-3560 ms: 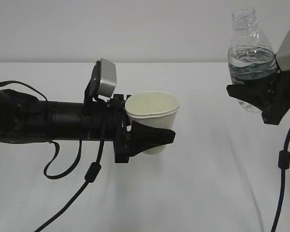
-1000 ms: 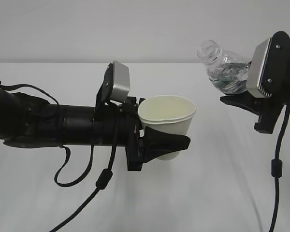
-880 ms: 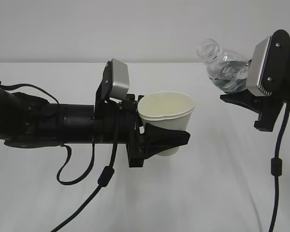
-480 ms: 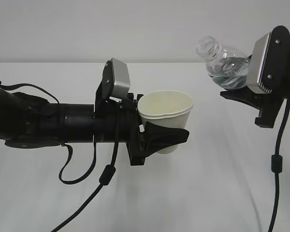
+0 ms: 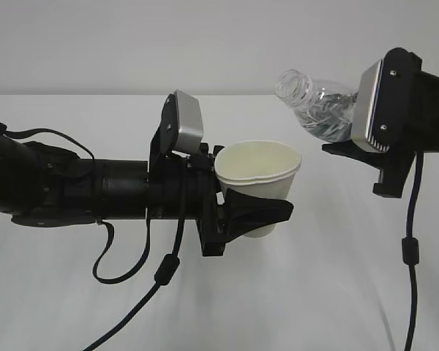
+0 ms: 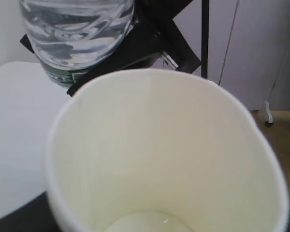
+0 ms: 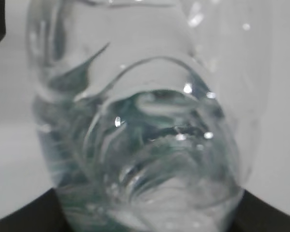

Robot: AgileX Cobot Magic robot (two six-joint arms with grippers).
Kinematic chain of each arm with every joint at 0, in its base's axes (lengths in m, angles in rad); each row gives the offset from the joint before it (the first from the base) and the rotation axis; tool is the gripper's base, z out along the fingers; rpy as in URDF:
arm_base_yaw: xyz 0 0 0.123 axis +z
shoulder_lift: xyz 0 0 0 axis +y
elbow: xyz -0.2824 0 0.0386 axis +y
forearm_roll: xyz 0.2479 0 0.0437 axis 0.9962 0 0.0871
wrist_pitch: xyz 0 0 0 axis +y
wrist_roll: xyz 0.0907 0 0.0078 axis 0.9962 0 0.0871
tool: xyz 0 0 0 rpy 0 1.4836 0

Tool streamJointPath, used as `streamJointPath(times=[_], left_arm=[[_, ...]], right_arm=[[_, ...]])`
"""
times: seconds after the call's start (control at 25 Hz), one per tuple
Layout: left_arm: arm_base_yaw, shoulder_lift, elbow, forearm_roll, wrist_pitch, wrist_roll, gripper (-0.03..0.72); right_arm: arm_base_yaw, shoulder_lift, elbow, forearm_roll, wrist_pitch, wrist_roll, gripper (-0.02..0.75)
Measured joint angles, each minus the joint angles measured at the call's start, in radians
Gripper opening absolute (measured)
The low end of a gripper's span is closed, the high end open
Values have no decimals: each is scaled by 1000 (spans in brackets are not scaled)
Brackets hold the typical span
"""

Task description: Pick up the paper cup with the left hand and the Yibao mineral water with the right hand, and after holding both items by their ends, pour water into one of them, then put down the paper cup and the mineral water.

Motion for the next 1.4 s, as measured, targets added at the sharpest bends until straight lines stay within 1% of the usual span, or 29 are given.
streamJointPath(times=[0.28, 0.48, 1.16, 1.4], left_arm=[[0, 0, 0, -56, 13, 20, 433], [0, 0, 0, -76, 40, 39, 431], [0, 0, 0, -79, 47, 56, 430], [0, 0, 0, -77, 49, 56, 430]], right_arm=[[12, 0, 0, -2, 8, -2, 399], [13, 0, 0, -9, 14, -4, 399], [13, 0, 0, -17, 39, -49, 399], [17, 0, 0, -17, 70, -68, 399]])
